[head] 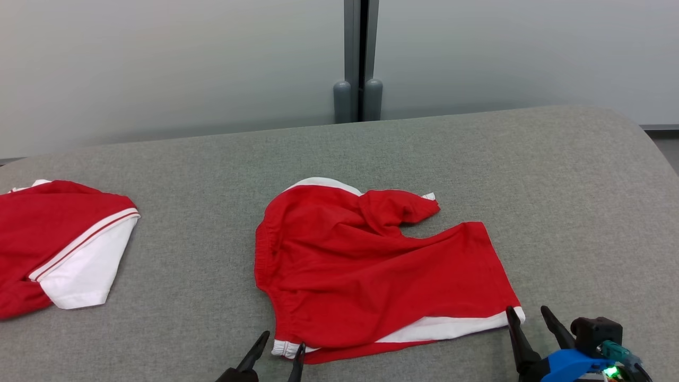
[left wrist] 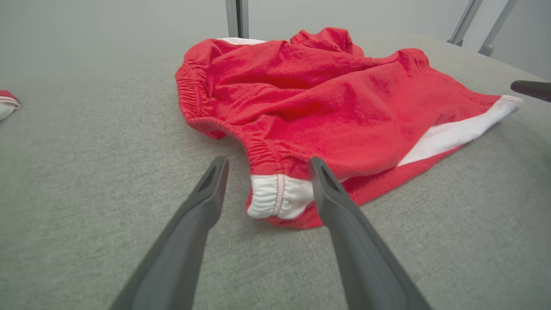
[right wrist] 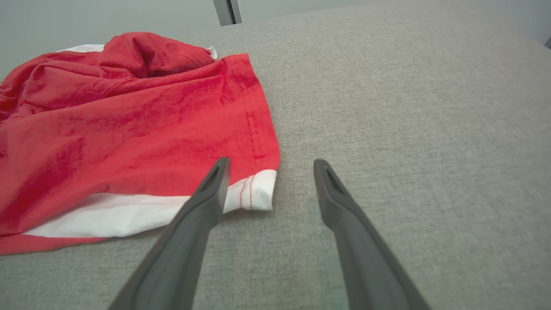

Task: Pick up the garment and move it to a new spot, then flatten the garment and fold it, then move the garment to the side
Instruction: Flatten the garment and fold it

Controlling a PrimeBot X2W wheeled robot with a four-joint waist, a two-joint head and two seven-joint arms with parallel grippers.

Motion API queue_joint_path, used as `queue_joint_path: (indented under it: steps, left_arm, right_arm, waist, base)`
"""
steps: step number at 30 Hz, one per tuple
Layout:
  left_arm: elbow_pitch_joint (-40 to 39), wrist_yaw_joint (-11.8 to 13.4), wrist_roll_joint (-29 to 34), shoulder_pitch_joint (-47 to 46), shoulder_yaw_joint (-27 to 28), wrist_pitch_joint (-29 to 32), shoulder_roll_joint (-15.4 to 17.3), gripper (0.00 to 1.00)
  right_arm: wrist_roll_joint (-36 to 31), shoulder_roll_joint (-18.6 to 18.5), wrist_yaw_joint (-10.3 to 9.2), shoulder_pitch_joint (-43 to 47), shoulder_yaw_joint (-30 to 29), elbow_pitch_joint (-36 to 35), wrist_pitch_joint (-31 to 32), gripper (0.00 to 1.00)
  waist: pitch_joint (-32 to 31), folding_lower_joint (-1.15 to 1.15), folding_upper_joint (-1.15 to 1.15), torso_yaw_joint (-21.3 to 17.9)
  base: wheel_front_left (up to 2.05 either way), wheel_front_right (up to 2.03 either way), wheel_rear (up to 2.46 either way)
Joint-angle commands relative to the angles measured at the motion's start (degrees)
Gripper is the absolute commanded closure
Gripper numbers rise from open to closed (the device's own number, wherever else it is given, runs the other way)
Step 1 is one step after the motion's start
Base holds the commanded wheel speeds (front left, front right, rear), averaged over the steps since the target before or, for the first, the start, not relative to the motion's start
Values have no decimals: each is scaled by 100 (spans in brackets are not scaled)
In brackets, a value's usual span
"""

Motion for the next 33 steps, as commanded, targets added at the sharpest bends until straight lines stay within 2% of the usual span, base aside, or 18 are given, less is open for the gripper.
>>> queue_joint_path:
  steps: [1,17,18,19,20,21,22,28,33]
  left_arm:
    - [127,-30,-49,-130,-109,-17,30,0]
    - [1047,-55,-360,-737,-502,-67,-25,0]
    - [1114,-56,-394,-779,-536,-69,-34,0]
    - [1176,-57,-421,-827,-564,-70,-40,36]
    - [1232,-58,-449,-873,-591,-71,-48,61]
    - [1285,-59,-494,-907,-606,-69,-57,93]
    - [1322,-60,-552,-937,-627,-71,-64,100]
    - [1233,-49,-821,-1103,-802,-79,-110,100]
    - [825,-49,-920,-1193,-688,-81,-78,100]
  right_arm:
    - [58,-22,2,-126,38,172,-77,0]
    - [350,-1,1,-633,520,1218,-389,0]
    - [410,4,2,-658,585,1275,-388,56]
    - [473,6,2,-681,638,1317,-416,100]
    - [507,6,2,-704,684,1343,-454,100]
    - [524,2,2,-716,717,1368,-479,100]
    - [548,-8,2,-726,750,1390,-508,100]
    - [645,-103,2,-661,1017,1234,-660,100]
    - [780,-232,2,-642,1195,695,-748,100]
  waist:
    - [11,0,0,1]
    - [165,0,0,-46]
    - [174,0,0,-48]
    - [180,0,0,-49]
    - [182,0,0,-51]
    - [185,0,0,-53]
    - [187,0,0,-53]
    - [204,0,0,-55]
    - [276,0,0,-86]
  base:
    - [0,0,0]
    - [0,0,0]
    - [0,0,0]
    - [0,0,0]
    - [0,0,0]
    - [0,0,0]
    - [0,0,0]
    - [0,0,0]
    - [0,0,0]
